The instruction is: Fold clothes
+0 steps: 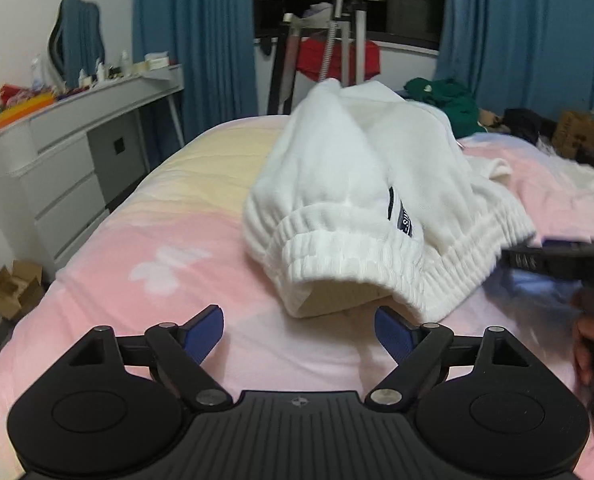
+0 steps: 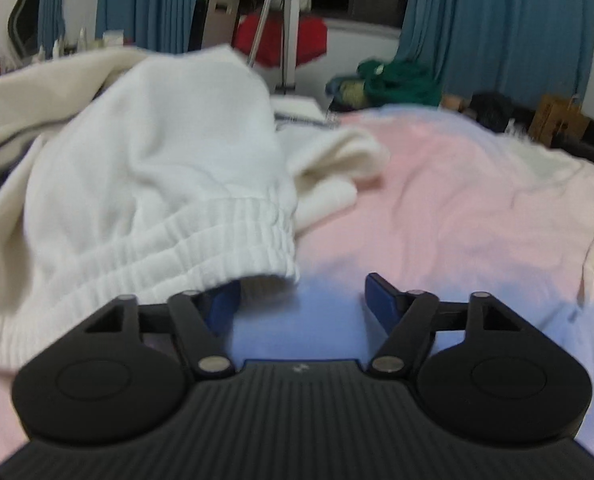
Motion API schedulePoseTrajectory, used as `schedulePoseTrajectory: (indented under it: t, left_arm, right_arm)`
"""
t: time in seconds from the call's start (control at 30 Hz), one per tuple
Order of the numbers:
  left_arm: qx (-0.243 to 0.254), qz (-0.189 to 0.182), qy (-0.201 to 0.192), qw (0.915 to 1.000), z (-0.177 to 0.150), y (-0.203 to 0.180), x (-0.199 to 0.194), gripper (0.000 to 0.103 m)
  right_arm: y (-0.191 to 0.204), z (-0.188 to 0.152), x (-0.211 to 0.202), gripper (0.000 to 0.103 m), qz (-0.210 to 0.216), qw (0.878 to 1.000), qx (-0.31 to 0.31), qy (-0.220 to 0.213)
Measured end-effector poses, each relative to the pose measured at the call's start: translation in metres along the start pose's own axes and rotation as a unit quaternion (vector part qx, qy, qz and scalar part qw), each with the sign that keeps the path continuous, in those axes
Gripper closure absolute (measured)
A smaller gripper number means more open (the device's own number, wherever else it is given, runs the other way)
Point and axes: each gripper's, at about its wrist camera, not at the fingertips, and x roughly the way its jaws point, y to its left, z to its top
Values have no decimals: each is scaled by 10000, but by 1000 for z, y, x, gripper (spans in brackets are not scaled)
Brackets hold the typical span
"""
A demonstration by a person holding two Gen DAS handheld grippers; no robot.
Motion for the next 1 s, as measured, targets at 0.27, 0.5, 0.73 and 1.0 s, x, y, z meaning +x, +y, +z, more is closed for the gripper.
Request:
schedulePoseTrajectory:
  t: [0.27, 0.5, 0.73, 1.0]
  left_arm:
    - [-14, 432, -271, 9987, 2, -15, 16, 19]
    - [-355, 878, -736, 9928, 9, 0, -1, 18]
    - [-684, 1437, -1149, 9805, 25, 23, -12, 18]
    - [-314, 1360, -934, 9858, 26, 16, 0, 25]
  right_arm:
    - [5, 26, -52, 47, 310, 9860, 189, -1629]
    - [-10, 14, -19, 48, -131, 9959, 462, -770]
    - [-20, 0, 3, 48, -90, 9962, 853, -171]
    - [-5, 8, -20, 89, 333, 9964, 487, -603]
